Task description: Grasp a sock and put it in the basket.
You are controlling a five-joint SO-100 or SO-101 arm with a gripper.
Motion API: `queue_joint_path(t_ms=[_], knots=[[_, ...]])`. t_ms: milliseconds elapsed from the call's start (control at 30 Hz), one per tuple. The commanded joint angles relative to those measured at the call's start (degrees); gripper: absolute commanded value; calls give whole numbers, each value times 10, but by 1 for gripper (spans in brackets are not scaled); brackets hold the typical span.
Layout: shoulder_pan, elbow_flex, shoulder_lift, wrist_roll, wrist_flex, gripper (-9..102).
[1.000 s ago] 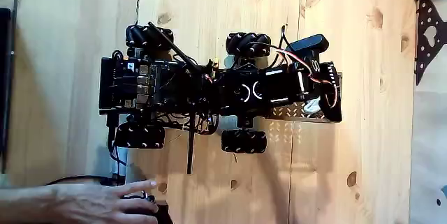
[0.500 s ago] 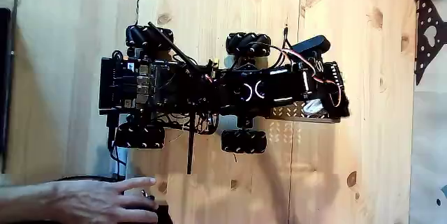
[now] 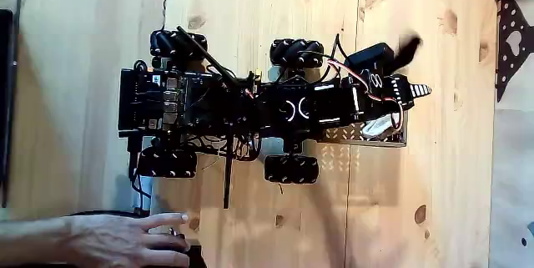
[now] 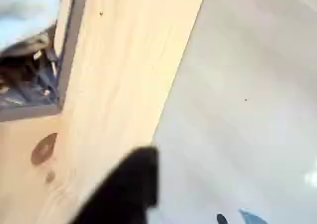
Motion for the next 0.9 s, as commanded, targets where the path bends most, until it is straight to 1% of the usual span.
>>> queue_joint_path(t_ms=[0,33,100,200,300,400,467,600,733,867], knots=[[-10,5,-20,-1,-11,27],[-17,11,-27,-7,-10,27],[-45,39,-52,-17,-33,27],[-88,86,-121,-18,-145,26],[-143,106,-255,-33,-274,25],[-200,106,-376,-70,-369,26],[-227,106,-447,-76,-423,26],[-253,105,-567,-82,-507,26],[-260,106,-670,-91,-541,30],[-266,106,-750,-93,-610,34]])
